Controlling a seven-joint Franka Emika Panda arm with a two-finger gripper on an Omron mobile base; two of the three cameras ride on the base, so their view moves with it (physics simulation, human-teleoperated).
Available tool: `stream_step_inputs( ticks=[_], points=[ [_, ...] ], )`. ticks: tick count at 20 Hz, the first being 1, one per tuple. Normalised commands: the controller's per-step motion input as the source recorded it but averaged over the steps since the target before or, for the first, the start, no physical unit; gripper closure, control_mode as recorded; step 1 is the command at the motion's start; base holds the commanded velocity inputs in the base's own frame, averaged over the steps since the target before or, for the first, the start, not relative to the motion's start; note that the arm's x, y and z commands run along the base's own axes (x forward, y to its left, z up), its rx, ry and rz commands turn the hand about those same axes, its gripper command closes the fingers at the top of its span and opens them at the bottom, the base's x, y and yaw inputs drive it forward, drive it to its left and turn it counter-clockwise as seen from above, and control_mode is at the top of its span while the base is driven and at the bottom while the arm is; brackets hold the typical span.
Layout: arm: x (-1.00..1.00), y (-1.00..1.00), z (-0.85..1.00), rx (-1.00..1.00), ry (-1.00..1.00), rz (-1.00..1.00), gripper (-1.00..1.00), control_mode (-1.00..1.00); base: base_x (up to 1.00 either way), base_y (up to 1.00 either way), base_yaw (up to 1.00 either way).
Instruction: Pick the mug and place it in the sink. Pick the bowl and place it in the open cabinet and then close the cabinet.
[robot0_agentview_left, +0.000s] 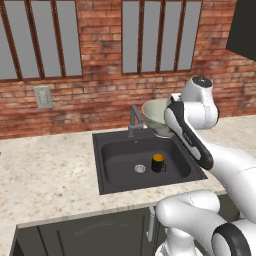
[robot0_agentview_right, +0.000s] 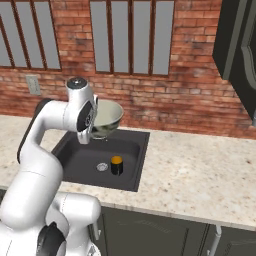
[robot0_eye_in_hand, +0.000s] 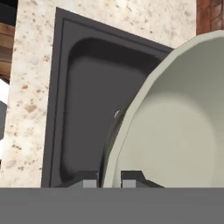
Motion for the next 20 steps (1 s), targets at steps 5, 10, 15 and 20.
stream_step_inputs(
  ticks=[5,10,15,20],
  points=[
    [-0.34,0.04,0.27,-0.05,-0.05,0.07,1.00,-1.00,0.00,0.00,0.00],
    [-0.33,0.07,0.17,-0.01,-0.01,0.05,1.00,-1.00,0.00,0.00,0.00],
    [-0.39,0.12,0.17,0.00,-0.01,0.04,1.00,-1.00,0.00,0.00,0.00],
    [-0.27,0.11,0.14,0.00,0.00,0.01,1.00,-1.00,0.00,0.00,0.00]
  ],
)
